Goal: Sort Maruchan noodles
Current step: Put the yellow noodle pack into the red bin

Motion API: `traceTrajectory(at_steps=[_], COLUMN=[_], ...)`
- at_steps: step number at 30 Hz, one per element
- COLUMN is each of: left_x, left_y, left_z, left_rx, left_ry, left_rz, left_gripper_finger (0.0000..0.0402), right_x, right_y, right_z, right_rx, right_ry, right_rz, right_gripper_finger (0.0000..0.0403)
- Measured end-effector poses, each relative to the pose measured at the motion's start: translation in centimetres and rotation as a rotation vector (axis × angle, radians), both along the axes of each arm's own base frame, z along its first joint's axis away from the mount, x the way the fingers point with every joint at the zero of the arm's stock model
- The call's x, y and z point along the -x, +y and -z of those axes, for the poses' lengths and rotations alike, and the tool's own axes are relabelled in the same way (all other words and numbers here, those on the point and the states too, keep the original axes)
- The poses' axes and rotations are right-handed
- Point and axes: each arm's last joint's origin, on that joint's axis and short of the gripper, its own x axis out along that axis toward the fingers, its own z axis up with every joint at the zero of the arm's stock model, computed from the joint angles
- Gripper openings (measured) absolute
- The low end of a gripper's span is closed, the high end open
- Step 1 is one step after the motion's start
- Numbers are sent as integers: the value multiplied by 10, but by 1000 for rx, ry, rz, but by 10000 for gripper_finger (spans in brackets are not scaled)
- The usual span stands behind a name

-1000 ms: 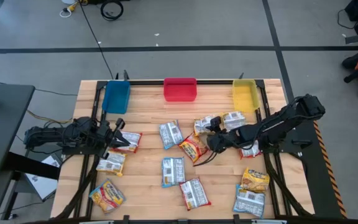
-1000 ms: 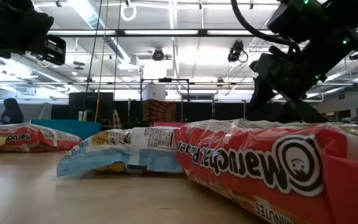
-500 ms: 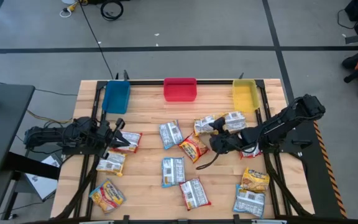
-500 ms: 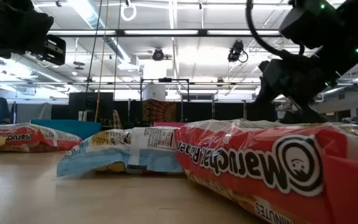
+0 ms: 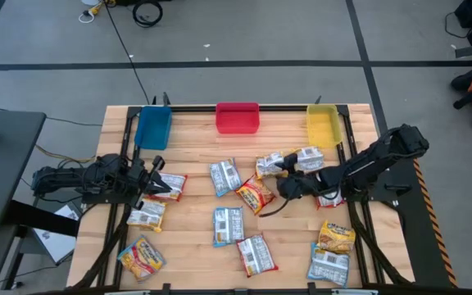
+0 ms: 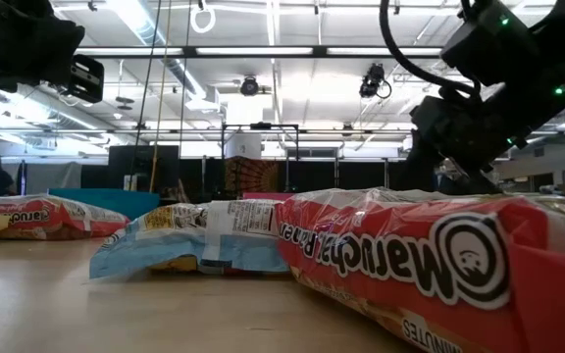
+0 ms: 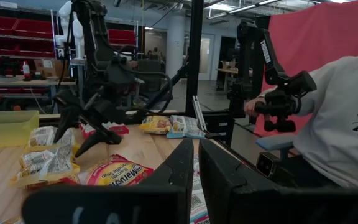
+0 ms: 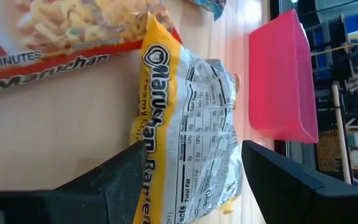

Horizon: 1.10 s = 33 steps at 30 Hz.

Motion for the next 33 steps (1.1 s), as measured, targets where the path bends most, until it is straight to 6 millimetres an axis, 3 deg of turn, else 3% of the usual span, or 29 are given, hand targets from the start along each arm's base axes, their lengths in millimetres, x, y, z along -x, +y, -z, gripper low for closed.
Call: traceTrajectory(at_steps=[7, 12, 19, 24, 33], left_x=[0, 0, 0, 0, 0], left_y=[0, 0, 0, 0, 0], left_z=[0, 0, 0, 0, 0], left_rx=[0, 0, 0, 0, 0], left_ry=[0, -1, 0, 0, 0], left_rz=[0, 0, 0, 0, 0], left_gripper_finger=[32, 32, 32, 32, 32], right_x=[-4, -8, -24, -32, -43], right_y=[-9, -12, -10, -9, -13], right_z=[2, 18, 26, 17, 8], right_rx=[-58, -74, -100, -130, -261], right_ry=[-4, 50, 9, -40, -170], right_rz=[3, 0, 40, 62, 155], right_gripper_finger=[268, 268, 260, 213, 76])
